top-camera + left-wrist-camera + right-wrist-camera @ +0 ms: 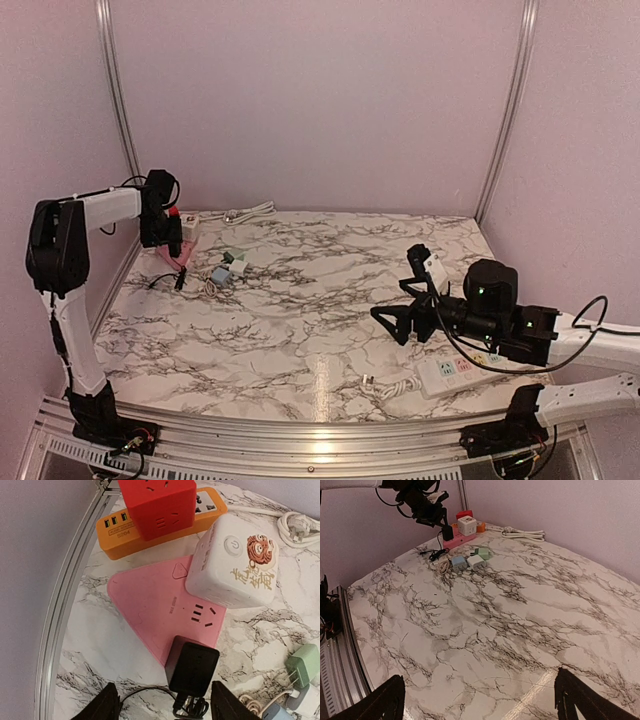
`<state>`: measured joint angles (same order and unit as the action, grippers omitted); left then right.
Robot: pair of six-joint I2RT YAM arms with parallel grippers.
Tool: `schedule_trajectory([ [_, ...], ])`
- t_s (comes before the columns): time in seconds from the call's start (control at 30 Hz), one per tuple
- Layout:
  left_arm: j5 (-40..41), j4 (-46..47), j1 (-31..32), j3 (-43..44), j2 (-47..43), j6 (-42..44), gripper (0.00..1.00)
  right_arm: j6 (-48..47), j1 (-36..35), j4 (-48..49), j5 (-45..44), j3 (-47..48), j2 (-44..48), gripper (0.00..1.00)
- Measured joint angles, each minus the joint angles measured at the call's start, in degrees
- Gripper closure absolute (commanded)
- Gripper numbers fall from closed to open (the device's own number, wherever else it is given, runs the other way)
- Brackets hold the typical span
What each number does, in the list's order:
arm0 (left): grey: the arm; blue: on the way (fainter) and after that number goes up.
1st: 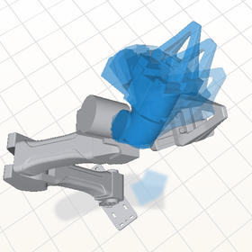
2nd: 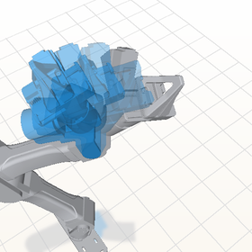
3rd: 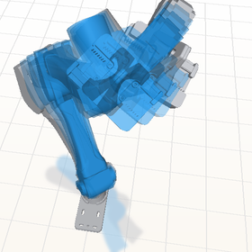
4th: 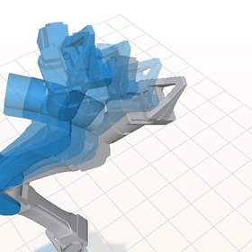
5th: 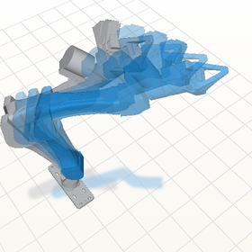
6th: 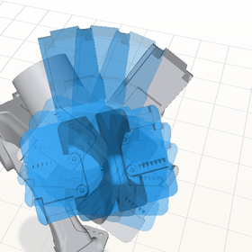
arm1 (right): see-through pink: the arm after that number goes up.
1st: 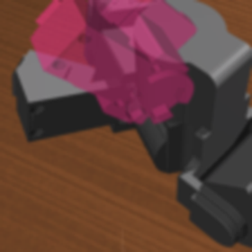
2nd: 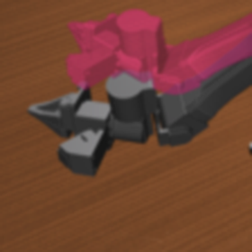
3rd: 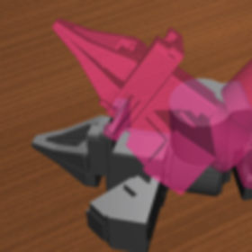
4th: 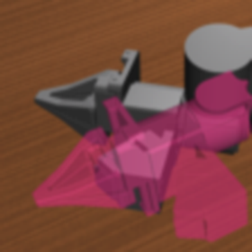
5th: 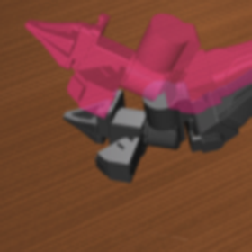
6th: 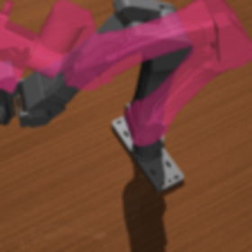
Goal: Insert the plug
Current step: Move the socket to the corner of the board, then move the socket to the center of the board.
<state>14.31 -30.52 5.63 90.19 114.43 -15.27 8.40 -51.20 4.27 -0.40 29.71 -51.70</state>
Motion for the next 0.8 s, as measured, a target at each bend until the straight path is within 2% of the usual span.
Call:
schedule_trajectory([
  [0.2,2.47,1.18,1.42,-1.90,-7.34,-1.31,0.27,-0.02,0.00,0.20,1.18,0.02,-1.81,0.02],
  [0.27,3.15,1.79,3.02,-1.90,-9.31,-1.42,0.20,-0.02,0.00,0.22,1.40,0.02,-2.80,0.02],
  [0.33,3.80,2.12,5.57,-1.90,-10.80,-1.40,0.18,0.00,0.00,0.22,1.40,0.07,-3.56,0.02],
  [0.37,3.78,2.21,6.84,-1.90,-11.23,-1.16,0.03,0.00,0.00,0.17,1.38,0.15,-3.91,0.01],
  [0.4,3.78,2.34,8.44,-1.92,-11.56,-0.94,0.01,0.02,0.00,0.09,1.36,0.31,-4.20,0.02],
  [0.57,2.01,2.86,15.78,-3.32,-11.89,0.74,0.01,0.92,0.00,-0.96,-1.73,1.92,-4.87,0.02],
  [0.8,0.70,2.91,23.74,-7.15,-12.33,0.94,0.01,9.05,0.00,-7.39,-13.53,4.90,-6.32,0.01],
])
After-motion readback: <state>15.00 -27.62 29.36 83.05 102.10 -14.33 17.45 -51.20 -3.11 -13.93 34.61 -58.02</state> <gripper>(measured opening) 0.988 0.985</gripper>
